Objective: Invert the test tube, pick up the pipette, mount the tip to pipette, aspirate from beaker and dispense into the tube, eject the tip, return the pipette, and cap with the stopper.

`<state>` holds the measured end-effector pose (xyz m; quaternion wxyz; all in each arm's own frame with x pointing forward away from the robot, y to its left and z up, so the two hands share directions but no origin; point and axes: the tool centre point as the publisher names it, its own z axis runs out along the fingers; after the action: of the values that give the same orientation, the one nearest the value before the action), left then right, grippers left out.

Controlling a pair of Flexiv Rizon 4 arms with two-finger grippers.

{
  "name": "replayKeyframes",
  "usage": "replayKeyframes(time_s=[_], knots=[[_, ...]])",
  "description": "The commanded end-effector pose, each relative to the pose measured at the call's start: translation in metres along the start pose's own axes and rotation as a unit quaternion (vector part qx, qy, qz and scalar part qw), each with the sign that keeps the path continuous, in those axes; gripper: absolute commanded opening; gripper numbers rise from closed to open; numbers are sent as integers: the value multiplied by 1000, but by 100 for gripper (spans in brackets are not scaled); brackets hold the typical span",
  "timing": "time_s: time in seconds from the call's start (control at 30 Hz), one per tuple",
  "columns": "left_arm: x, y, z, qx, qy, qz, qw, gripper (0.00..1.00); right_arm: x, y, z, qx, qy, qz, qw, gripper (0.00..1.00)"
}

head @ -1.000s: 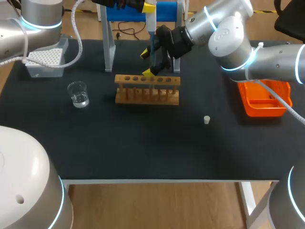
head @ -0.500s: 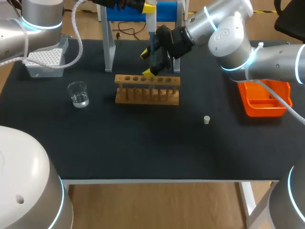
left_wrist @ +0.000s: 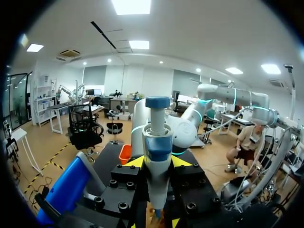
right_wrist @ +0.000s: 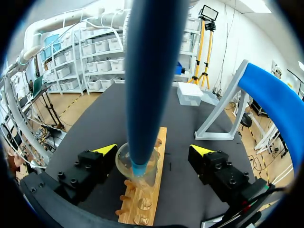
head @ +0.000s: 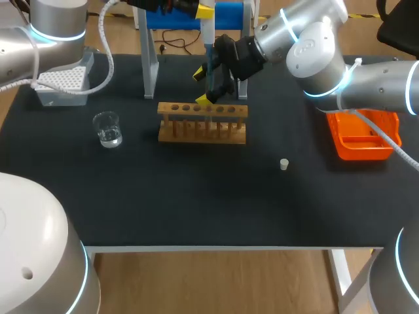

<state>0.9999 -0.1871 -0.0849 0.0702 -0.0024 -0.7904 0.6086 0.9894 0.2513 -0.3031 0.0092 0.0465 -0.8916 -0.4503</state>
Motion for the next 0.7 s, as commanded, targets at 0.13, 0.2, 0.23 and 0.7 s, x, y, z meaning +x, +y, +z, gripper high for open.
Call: replayKeyframes(time_s=[0.13,0.2,0.23,0.7], knots=[[3,0,1,1,-4,0,1000,0,0,1,-2,2,1,0,1000,100],[3,0,1,1,-4,0,1000,0,0,1,-2,2,1,0,1000,100],[3,0,1,1,-4,0,1000,0,0,1,-2,2,1,0,1000,100],[3,0,1,1,-4,0,1000,0,4,1,-11,-3,-3,-1,1000,100]])
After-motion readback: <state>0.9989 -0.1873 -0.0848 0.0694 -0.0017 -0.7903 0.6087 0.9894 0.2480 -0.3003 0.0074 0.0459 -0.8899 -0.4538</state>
